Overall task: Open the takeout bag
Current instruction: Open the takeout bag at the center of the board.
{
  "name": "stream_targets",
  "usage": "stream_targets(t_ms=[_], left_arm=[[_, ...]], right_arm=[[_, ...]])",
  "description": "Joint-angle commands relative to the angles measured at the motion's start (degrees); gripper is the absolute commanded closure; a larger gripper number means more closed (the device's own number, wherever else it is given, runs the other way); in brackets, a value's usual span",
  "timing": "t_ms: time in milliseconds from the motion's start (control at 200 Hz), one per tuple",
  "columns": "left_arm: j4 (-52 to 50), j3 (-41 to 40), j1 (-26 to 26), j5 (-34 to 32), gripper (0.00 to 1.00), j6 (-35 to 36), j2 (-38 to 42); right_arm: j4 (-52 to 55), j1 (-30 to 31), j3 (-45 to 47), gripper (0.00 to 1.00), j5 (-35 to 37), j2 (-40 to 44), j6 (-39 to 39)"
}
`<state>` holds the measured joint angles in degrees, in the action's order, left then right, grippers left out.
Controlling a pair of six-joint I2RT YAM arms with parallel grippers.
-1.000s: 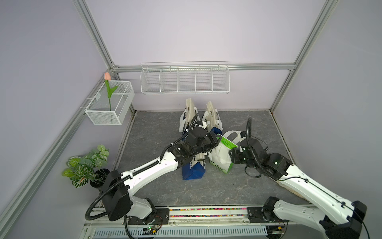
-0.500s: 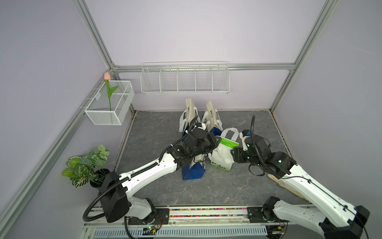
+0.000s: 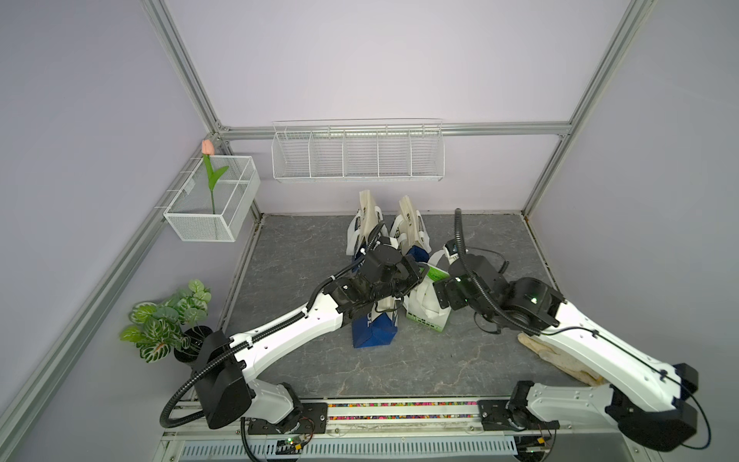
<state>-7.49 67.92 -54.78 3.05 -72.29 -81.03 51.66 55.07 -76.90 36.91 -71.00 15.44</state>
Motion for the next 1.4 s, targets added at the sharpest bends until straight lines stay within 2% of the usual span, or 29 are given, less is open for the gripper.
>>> stream_targets(t_ms=[0, 195, 475, 620, 735, 885, 1000, 1135, 1395], left_arm=[[4.2, 1.2, -0.3, 0.8, 1.00, -2.0, 0.6], [4.2, 1.3, -0.3, 1.1, 1.00, -2.1, 1.4], [4.1, 2.0, -0.2, 1.9, 1.00, -3.0, 3.6], [7.1, 0.3, -0.2, 3.3, 1.00, -5.8, 4.1], [6.6, -0.3, -0.2, 2.4, 1.00, -6.3, 4.4], [3.5, -0.8, -0.3, -0.4, 1.00, -5.9, 4.8], [4.1, -1.0, -0.2, -0.4, 1.00, -5.9, 4.5], [4.2, -0.6, -0.3, -0.2, 1.00, -6.0, 4.0], [4.6, 0.3, -0.2, 0.9, 1.00, -6.0, 3.1]], right_arm=[[-4.3, 0.7, -0.7, 0.03, 3.0, -0.4, -3.6], [-4.7, -0.6, -0.3, 0.06, 7.9, -2.0, -2.5], [-7.5, -7.9, 6.0, 0.19, 1.7, 0.1, -1.6], [-8.1, -9.7, 7.7, 0.19, -0.4, 0.2, -1.5], [-7.2, -9.1, 7.1, 0.17, -1.4, 1.3, -1.5], [-3.2, -1.7, 3.5, 0.14, 4.2, 4.9, -2.0], [0.3, 0.5, 1.4, 0.19, 4.0, 5.6, -0.9], [2.4, 0.7, -0.9, 0.32, 1.3, 2.5, -1.9], [1.2, 1.0, -4.6, 0.33, -0.9, -1.9, -6.2]])
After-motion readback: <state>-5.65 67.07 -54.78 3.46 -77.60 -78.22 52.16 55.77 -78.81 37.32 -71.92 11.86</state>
